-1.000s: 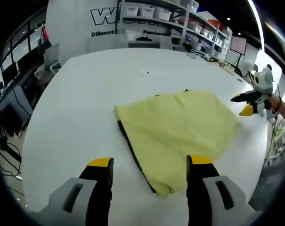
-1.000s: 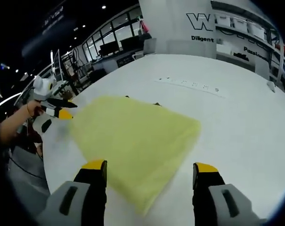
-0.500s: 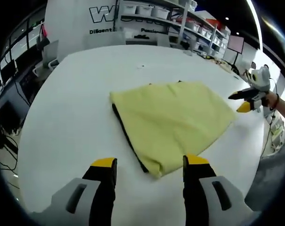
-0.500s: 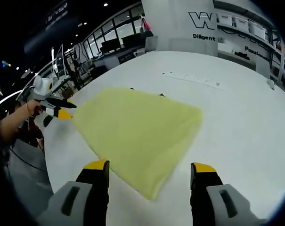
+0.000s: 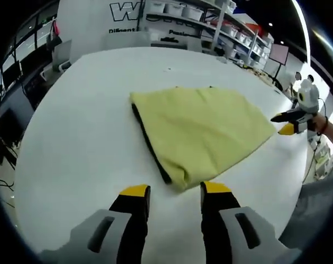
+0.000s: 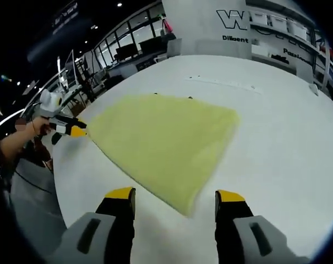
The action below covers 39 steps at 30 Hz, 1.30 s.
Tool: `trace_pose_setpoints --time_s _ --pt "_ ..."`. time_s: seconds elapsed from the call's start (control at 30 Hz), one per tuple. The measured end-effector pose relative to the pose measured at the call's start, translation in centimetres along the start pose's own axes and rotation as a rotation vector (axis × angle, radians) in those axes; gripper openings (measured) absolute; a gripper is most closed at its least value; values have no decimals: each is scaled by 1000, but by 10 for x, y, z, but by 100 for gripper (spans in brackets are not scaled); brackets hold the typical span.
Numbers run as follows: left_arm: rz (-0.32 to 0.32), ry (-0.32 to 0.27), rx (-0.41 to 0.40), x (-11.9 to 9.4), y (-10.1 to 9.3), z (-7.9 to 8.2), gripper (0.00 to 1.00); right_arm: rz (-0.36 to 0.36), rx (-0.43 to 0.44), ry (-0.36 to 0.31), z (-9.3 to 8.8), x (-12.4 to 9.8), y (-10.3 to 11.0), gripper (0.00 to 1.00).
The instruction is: Fold the garment on the visible template until the final outline fits inside the template.
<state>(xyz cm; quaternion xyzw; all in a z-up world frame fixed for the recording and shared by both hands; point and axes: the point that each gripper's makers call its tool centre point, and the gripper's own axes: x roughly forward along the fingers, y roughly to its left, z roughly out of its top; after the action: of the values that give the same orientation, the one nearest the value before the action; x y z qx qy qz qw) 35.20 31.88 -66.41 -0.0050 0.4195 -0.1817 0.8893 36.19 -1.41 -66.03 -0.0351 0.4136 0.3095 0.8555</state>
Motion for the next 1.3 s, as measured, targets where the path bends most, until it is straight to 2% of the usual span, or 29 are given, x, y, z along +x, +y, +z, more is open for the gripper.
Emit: trace_pose_setpoints --time_s 0.13,0.23,0.33,0.5,0.6,0.73,0.87,1.07,1.2,1.3 --pt "-11 3 -1 0 -4 -3 27 -9 -10 9 -6 5 -1 40" --pt "-18 1 -9 1 -5 -5 22 -13 -6 16 -9 7 0 36" --pt "-17 -7 -8 1 -5 -4 11 -19 -7 21 -11 7 -1 32" --pt "-41 -20 -34 2 -9 -2 12 -27 0 11 -11 6 -4 26" --pt "-34 -22 -43 3 -7 0 9 -29 -4 9 -11 6 -4 21" --pt "-38 -21 -40 4 -9 0 7 -45 -22 15 -14 8 -8 8" --pt "-58 -10 30 3 -10 -2 6 -45 -19 16 -16 9 -9 0" --pt "-93 12 146 1 -10 -2 5 -39 -23 18 -16 4 -11 0" --pt "-114 67 315 -2 -8 -3 5 -40 -5 12 -16 1 -15 0" --pt "-118 84 398 -4 -3 -2 5 -44 6 11 -16 -3 -17 0"
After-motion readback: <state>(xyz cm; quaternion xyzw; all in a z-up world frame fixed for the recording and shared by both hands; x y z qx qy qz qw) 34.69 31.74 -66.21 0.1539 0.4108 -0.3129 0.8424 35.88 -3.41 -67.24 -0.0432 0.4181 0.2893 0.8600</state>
